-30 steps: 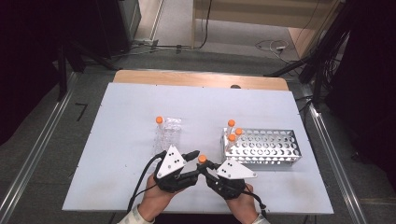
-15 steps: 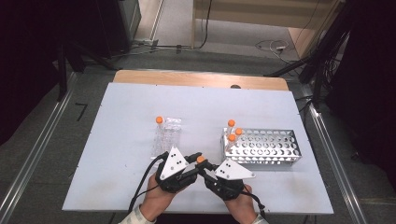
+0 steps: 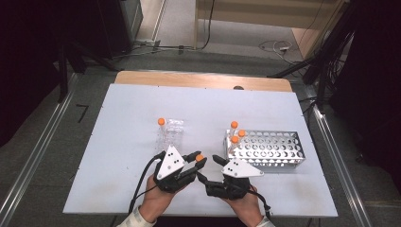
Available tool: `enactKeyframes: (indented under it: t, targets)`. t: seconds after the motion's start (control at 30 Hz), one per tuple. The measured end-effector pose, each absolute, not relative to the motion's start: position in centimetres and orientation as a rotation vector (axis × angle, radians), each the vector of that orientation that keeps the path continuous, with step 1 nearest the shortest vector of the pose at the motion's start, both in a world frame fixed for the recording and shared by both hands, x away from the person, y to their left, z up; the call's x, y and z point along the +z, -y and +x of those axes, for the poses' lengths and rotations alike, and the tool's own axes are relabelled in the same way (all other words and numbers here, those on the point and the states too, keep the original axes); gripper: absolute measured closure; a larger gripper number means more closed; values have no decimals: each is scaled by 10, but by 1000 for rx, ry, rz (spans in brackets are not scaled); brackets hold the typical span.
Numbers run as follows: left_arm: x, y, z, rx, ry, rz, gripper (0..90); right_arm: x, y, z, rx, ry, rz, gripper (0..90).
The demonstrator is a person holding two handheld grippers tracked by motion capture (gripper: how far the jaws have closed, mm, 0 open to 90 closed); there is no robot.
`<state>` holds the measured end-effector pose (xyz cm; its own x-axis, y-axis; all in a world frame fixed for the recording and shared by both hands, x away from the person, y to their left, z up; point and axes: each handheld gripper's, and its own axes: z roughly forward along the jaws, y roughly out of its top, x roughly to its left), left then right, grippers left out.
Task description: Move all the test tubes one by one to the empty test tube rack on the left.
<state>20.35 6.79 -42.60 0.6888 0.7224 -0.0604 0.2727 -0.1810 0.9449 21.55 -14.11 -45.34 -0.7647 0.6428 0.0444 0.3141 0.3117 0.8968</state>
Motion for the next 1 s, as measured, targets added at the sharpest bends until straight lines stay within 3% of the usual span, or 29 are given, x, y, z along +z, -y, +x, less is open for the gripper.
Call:
enactKeyframes:
  t: [0.37,1.0]
  targets:
    - [-416,-82,205,510,-829,1709,703,-449,154,218,1405,-2260,916,91]
    - [-399,-115,211,595,-908,1624,703,-442,174,216,1392,-2204,926,31]
